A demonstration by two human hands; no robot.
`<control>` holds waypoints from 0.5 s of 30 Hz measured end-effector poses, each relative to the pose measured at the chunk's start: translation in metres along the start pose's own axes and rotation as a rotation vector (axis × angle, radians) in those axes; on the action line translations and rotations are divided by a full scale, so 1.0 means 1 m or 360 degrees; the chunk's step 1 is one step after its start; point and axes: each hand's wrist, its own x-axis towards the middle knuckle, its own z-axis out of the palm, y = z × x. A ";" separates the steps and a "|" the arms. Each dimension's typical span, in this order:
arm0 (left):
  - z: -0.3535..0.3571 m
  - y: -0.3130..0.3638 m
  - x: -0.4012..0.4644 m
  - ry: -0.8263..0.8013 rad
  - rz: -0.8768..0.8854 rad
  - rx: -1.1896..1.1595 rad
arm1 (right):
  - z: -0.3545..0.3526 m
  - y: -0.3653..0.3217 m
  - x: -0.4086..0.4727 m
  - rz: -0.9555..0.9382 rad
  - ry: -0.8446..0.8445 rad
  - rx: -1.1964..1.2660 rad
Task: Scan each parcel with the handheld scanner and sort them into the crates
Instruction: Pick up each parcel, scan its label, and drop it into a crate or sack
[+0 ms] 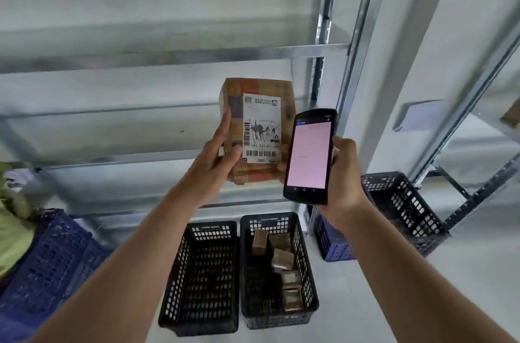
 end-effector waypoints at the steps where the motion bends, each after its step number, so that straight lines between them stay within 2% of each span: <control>1: 0.001 0.017 0.000 -0.0001 0.0051 0.0036 | 0.003 -0.013 -0.007 -0.0013 -0.0031 0.0001; 10: 0.014 0.146 0.008 0.0131 0.0360 0.0217 | 0.001 -0.148 -0.079 -0.0087 -0.0134 -0.0150; 15: 0.015 0.189 0.011 0.0195 0.0498 0.0359 | 0.004 -0.201 -0.109 -0.0089 -0.0148 -0.0286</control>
